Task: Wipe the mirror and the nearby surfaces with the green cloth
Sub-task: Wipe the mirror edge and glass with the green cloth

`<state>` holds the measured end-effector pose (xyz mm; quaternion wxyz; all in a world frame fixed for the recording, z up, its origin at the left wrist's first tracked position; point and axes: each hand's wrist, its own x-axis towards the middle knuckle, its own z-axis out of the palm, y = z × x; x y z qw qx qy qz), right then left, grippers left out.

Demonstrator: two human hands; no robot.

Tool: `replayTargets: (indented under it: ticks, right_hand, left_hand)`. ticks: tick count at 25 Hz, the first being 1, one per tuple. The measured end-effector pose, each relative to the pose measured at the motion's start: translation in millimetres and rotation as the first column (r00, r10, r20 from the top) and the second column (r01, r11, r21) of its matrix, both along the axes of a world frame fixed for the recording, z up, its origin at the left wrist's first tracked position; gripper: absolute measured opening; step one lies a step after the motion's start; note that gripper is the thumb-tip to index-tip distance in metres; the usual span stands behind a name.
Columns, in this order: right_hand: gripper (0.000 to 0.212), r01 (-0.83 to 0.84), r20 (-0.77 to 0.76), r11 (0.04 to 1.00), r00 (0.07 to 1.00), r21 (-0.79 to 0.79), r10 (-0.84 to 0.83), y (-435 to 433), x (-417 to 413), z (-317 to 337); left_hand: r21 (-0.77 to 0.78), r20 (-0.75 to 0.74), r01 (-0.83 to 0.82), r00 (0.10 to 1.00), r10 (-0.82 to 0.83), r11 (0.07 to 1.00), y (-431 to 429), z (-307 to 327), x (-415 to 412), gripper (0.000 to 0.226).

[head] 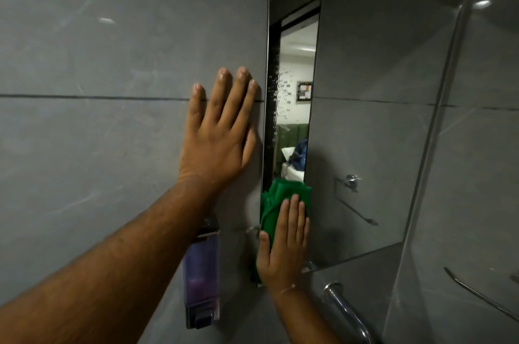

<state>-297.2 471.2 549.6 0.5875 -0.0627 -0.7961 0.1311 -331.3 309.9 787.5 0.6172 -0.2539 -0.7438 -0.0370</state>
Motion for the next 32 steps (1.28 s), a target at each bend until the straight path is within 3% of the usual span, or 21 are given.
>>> replayTargets:
  ticks: [11, 21, 26, 29, 32]
  right_hand:
    - [0.065, 0.051, -0.326, 0.988, 0.945, 0.144, -0.001, -0.8, -22.9, 383.4]
    - [0.062, 0.044, -0.298, 0.978, 0.954, 0.205, 0.019, 41.3, -12.1, 410.5]
    - [0.059, 0.023, -0.269, 0.996, 0.962, -0.088, -0.046, 150.3, -3.9, 426.8]
    - [0.059, 0.052, -0.223, 0.938, 0.965, -0.342, -0.135, 216.8, 2.9, 441.0]
    - [0.062, 0.082, -0.176, 0.898, 0.969, -0.432, -0.173, 259.1, 5.5, 443.0]
  left_hand:
    - [-0.005, -0.053, 0.005, 0.999, -0.005, 1.000, -0.9, 7.7, -11.2, 0.077]
    - [0.057, 0.036, -0.018, 0.999, 0.016, 0.998, 20.0, -0.9, -2.1, 0.080]
    - [0.047, 0.034, -0.027, 0.999, 0.026, 0.999, 19.8, -3.8, -4.6, 0.082]
    - [0.044, 0.019, -0.024, 1.000, 0.023, 0.999, 20.5, -3.9, -7.5, 0.082]
    - [0.050, 0.005, -0.006, 1.000, 0.006, 0.999, 21.7, -3.3, -8.9, 0.080]
